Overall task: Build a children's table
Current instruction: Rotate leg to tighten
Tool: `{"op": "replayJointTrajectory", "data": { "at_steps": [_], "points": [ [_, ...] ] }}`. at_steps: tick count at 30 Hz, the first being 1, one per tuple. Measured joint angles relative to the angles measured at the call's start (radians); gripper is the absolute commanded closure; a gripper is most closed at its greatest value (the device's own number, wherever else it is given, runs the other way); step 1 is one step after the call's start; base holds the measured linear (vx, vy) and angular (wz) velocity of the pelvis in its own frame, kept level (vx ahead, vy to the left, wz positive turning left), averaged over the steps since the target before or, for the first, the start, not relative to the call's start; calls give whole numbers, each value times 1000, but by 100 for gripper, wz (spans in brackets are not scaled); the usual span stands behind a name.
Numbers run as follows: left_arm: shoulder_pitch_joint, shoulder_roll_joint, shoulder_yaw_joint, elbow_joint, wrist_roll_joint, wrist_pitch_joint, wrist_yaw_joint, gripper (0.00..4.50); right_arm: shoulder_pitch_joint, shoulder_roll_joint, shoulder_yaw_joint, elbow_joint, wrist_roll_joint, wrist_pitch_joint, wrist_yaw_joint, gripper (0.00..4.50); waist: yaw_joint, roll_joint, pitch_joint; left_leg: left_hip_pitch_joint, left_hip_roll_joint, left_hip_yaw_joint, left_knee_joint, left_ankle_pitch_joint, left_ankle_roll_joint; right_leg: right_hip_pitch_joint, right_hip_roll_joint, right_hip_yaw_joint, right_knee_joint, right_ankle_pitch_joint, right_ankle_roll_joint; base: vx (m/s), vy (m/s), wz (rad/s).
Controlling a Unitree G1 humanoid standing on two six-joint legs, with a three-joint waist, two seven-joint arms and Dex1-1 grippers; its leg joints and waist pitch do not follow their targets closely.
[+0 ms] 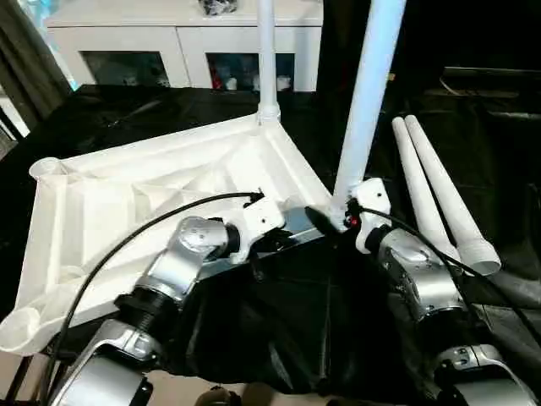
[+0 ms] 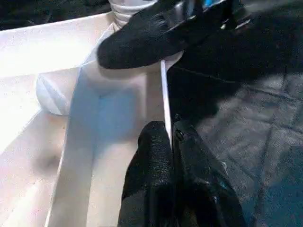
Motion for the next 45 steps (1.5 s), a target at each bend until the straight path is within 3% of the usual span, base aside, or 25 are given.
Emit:
{"op": "replayJointTrajectory", "data": {
  "at_steps": [9, 10, 26, 29, 34, 38, 43, 45],
  "points": [
    [8, 116, 2, 4, -69, -35, -233, 450, 58, -146, 73, -111, 75, 29, 396, 4, 3, -1, 1, 0, 1, 0, 1, -1, -2, 0, 0, 0, 0, 0, 0, 0, 0, 0],
    [8, 119, 2, 5, -72, -41, -244, 450, 58, -150, 77, -117, 78, 31, 416, 32, 4, -1, 1, 0, 1, 0, 1, -1, -2, 0, 0, 0, 0, 0, 0, 0, 0, 0],
    [6, 152, 2, 35, -93, -77, -313, 450, 70, -185, 104, -161, 109, 77, 519, 162, 6, -1, 1, 0, 1, 0, 1, -1, -2, 0, 0, 0, 1, 0, 0, 0, 0, 0],
    [6, 133, 2, 37, -86, -77, -287, 450, 92, -159, 86, -172, 113, 86, 475, 169, 9, -1, 1, 1, 1, 0, 1, -1, -2, 1, 0, 0, 1, 0, 0, 0, 0, 0],
    [-12, 67, 8, 53, -38, -37, -128, 450, 93, -49, 21, -139, 69, 88, 189, 174, 1, -1, 1, 4, 1, 0, 1, -1, -2, 3, 0, 0, 2, 2, -2, 0, 0, 0],
    [-24, -25, 14, 62, 7, 14, 26, 450, 55, 70, -42, -76, 28, 86, -104, 175, -4, -1, 1, 5, 0, 0, 1, -1, -3, 3, 0, 0, 1, 1, 1, 0, 0, 0],
    [-25, -79, 15, 62, 39, 34, 119, 450, 14, 132, -58, -16, -11, 60, -290, 175, -4, 2, -1, 5, 0, 0, 0, -1, -3, 3, 0, 0, 1, 1, 2, 0, 0, 0],
    [-25, -85, 15, 61, 42, 34, 127, 450, 14, 135, -59, -8, -15, 42, -303, 119, -2, 3, -1, 5, 0, 0, 0, -1, -3, 3, 0, 0, 1, 1, 2, 0, 0, 0]
  ]
}}
